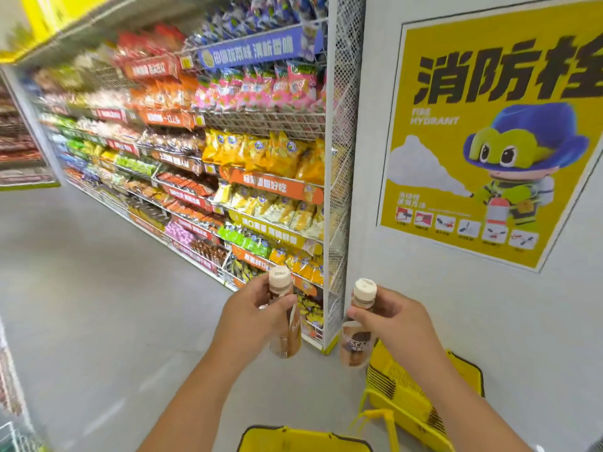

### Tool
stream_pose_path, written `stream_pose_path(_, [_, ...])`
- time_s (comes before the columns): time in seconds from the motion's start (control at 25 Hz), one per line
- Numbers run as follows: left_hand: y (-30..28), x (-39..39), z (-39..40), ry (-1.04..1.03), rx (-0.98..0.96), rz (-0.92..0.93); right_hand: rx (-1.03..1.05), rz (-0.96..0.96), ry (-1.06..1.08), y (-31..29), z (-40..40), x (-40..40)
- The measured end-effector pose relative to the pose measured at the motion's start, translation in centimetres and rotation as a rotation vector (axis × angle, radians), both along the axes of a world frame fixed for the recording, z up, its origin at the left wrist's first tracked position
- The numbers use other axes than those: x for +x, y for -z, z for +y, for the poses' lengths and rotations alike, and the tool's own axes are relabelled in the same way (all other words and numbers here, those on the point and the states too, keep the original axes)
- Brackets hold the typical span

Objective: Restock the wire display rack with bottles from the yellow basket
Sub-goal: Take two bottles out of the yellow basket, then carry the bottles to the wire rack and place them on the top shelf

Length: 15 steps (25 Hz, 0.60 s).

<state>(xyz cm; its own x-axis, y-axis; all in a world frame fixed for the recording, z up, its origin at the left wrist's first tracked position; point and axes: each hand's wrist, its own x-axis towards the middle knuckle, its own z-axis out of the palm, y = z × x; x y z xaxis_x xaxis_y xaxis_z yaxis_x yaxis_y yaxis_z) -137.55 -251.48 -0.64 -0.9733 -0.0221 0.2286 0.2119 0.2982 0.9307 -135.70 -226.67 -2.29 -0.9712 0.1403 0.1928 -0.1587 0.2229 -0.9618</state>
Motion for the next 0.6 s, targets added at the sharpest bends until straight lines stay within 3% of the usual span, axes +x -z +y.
stream_pose_path(0.32, [-8.6,6.4,0.6,-0.128,-0.021,0.065,-0.029,0.051,-0.283,-9.2,0.5,-0.1])
stream_pose_path(0.6, [-12.3,13.4,-3.7,-0.393,-0.006,0.073,-0.020,0.084,-0.587,-13.3,-5.2,1.0])
